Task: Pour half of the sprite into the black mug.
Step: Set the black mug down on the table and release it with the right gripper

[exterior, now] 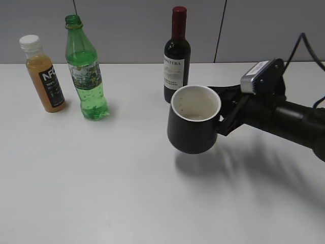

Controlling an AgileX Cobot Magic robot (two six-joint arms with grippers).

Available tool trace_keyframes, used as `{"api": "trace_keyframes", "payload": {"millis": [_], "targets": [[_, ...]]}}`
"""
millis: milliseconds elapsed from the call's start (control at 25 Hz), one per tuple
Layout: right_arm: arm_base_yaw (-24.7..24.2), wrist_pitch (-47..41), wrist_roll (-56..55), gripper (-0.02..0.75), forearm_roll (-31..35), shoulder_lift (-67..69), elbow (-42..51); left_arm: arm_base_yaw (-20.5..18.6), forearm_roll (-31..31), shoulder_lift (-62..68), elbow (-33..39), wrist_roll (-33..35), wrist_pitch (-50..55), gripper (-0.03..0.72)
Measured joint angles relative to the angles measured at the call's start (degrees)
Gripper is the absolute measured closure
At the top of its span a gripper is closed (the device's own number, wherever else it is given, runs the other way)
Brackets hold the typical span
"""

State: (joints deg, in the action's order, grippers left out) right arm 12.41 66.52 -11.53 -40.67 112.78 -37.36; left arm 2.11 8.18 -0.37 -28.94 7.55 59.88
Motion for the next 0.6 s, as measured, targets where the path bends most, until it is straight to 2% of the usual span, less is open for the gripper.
{"api": "trace_keyframes", "payload": {"millis": [400,600], "targets": [[9.5,0.0,-1.4,0.687,-0.2,8.5,-8.8,0.0,0.0,0.0,0.0,0.0,0.0,0.449],[12.2,0.0,-1.9,0.687,-0.4,11.1,-11.9,0.0,0.0,0.0,0.0,0.0,0.0,0.449]]}}
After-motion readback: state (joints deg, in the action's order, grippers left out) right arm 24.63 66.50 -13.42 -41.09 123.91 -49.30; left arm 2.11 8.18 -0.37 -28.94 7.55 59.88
